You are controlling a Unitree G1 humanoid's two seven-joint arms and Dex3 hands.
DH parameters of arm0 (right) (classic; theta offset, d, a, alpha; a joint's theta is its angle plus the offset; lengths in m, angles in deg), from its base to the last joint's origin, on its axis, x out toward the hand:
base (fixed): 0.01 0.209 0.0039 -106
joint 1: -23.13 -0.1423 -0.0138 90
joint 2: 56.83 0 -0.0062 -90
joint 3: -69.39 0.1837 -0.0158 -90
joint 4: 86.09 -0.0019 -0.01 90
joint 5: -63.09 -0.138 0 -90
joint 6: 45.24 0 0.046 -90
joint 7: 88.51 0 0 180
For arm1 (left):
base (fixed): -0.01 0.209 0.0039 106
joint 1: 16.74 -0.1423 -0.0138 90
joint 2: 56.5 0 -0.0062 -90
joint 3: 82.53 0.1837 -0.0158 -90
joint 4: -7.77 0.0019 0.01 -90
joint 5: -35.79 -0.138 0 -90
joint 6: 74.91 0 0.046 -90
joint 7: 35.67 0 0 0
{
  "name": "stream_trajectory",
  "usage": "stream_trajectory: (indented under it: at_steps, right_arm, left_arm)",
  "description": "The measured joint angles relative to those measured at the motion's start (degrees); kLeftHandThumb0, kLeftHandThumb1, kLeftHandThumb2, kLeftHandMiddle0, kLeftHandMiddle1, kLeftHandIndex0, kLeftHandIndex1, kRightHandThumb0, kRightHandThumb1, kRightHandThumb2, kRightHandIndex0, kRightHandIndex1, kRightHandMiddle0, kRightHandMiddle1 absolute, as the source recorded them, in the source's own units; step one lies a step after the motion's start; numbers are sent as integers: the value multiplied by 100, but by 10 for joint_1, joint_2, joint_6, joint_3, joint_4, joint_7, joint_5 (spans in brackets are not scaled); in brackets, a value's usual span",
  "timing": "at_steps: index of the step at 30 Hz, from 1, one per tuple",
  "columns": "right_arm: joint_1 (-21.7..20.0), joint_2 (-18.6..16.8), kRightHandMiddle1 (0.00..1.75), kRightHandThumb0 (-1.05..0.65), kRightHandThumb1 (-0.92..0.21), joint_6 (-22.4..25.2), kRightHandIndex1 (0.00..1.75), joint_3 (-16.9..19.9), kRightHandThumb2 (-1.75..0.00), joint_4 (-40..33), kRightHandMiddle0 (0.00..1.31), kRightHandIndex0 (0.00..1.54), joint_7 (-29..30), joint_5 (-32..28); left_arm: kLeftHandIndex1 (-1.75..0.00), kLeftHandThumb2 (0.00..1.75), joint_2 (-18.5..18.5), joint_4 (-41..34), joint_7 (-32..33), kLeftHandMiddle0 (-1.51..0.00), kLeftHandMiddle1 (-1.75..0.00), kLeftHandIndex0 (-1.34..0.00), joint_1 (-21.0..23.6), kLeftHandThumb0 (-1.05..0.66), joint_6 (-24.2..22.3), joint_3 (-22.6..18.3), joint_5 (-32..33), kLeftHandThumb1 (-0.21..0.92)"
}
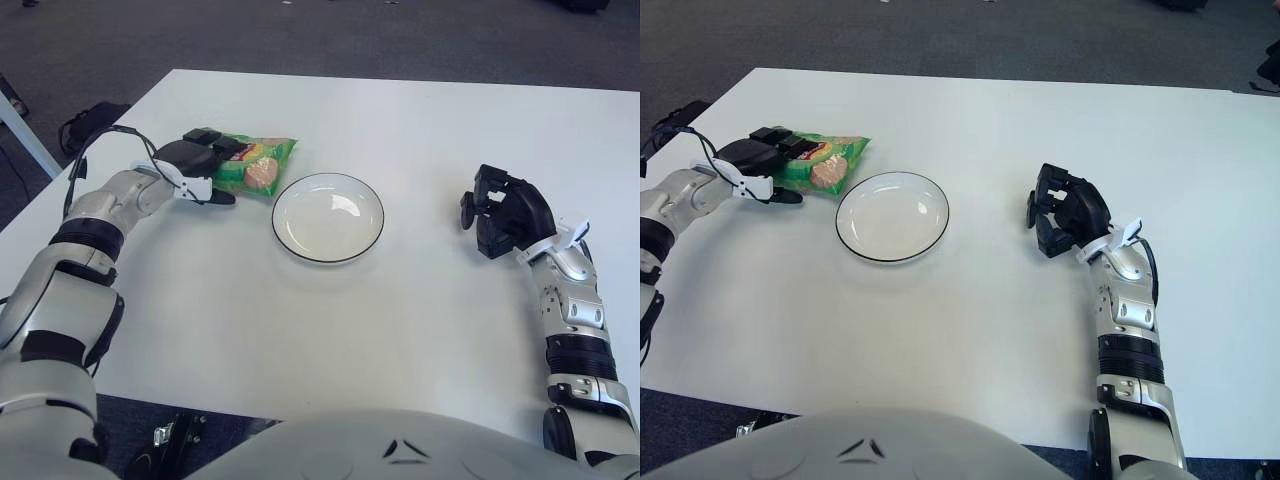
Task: Put the snack into the plate.
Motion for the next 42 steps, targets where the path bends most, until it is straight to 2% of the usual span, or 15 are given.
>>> stream_trajectory:
  at_steps: [3, 5, 7, 9, 10, 11, 13, 16, 19, 25, 33, 38, 42]
  right_arm:
    - [0, 0, 175, -1, 12, 0, 159, 0, -175, 0, 75, 95, -2, -2]
    - [0, 0, 175, -1, 12, 0, 159, 0, -175, 0, 75, 96, -2, -3]
    - [0, 0, 175, -1, 12, 0, 159, 1, -175, -1, 75, 96, -2, -4]
    - [0, 0, 175, -1, 12, 0, 159, 1, -175, -2, 75, 96, -4, -5]
    - [0, 0, 175, -1, 12, 0, 159, 1, -175, -3, 75, 95, -4, -5]
    - [0, 0, 175, -1, 12, 0, 159, 1, -175, -3, 75, 95, -4, -6]
    - [0, 0, 175, -1, 11, 0, 160, 1, -175, -5, 75, 95, -5, -6]
    - [1, 0, 175, -1, 11, 0, 162, 1, -175, -6, 74, 94, -6, -8]
    - [1, 0, 175, -1, 10, 1, 163, 2, -175, -7, 74, 93, -6, -10]
    - [1, 0, 175, -1, 10, 7, 164, 4, -175, -8, 74, 92, -9, -19]
    - [1, 0, 175, -1, 10, 8, 165, 4, -175, -8, 73, 91, -11, -24]
    - [1, 0, 175, -1, 10, 11, 165, 4, -175, -8, 73, 91, -11, -25]
    - [1, 0, 175, -1, 10, 16, 163, 5, -175, -8, 74, 93, -12, -27]
  left_arm:
    - [-79, 24, -5, 18, 11, -9, -153, 0, 14, -98, -8, 12, -8, 91]
    - [-88, 28, -10, 30, 24, -15, -155, 0, 21, -88, -15, 21, -13, 84]
    - [-117, 56, -20, 48, 47, -28, -162, 0, 27, -70, -31, 32, -22, 64]
    - [-145, 76, -29, 57, 69, -34, -168, 0, 30, -58, -43, 40, -26, 51]
    - [-156, 87, -31, 61, 78, -41, -167, -4, 31, -22, -46, 44, -27, 49]
    - [-160, 91, -33, 63, 89, -44, -167, -5, 33, -9, -48, 48, -29, 48]
    - [-164, 118, -34, 69, 110, -58, -172, -27, 35, -4, -51, 56, -33, 36]
    - [-162, 138, -36, 72, 147, -70, -174, -46, 35, -2, -61, 66, -40, 22]
    - [-168, 153, -38, 75, 174, -77, -174, -54, 35, -1, -72, 75, -47, 12]
    - [-174, 153, -45, 84, 210, -77, -170, -52, 35, 0, -102, 83, -48, 12]
    - [-175, 150, -49, 83, 227, -78, -165, -51, 25, 0, -118, 71, -30, 14]
    - [-175, 153, -52, 71, 230, -81, -165, -53, 13, 0, -123, 53, -6, 11]
    - [-175, 158, -54, 66, 262, -84, -165, -57, 5, 0, -124, 45, -3, 7]
